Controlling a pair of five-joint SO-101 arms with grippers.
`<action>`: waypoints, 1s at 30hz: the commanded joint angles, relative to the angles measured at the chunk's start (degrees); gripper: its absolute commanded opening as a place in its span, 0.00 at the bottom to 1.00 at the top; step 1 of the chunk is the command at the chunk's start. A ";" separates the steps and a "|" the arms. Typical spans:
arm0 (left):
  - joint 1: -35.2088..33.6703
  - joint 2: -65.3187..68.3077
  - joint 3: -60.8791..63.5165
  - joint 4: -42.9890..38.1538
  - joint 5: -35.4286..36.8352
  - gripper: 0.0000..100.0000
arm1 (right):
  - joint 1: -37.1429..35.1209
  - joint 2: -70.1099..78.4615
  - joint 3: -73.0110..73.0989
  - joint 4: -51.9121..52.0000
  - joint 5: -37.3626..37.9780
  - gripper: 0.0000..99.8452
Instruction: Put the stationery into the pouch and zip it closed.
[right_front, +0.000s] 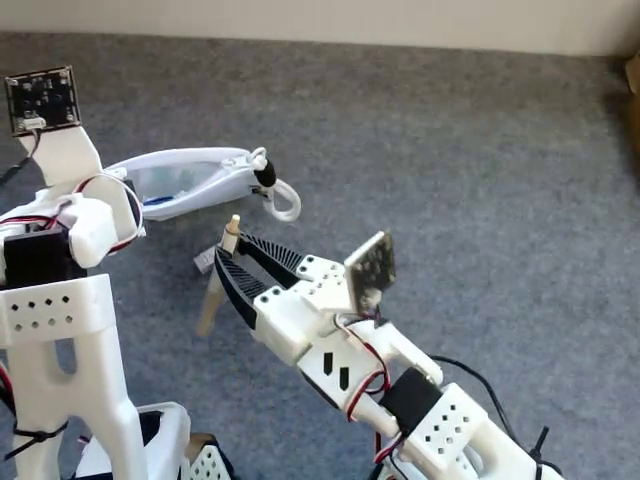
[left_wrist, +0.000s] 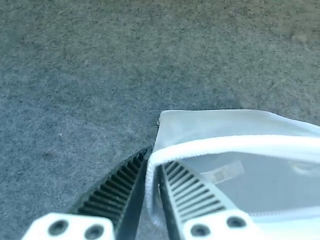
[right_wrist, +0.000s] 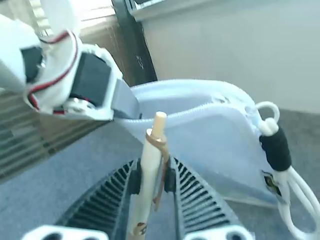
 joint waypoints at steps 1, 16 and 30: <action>0.84 1.27 1.01 -0.18 -0.44 0.01 | 0.84 -4.53 2.15 -7.87 0.44 0.00; 0.92 1.27 1.63 -0.18 -0.44 0.01 | 0.84 -15.52 12.70 -30.37 0.62 0.00; 0.92 1.27 1.63 -0.18 -0.35 0.01 | 3.65 -20.09 12.79 -33.45 0.88 0.00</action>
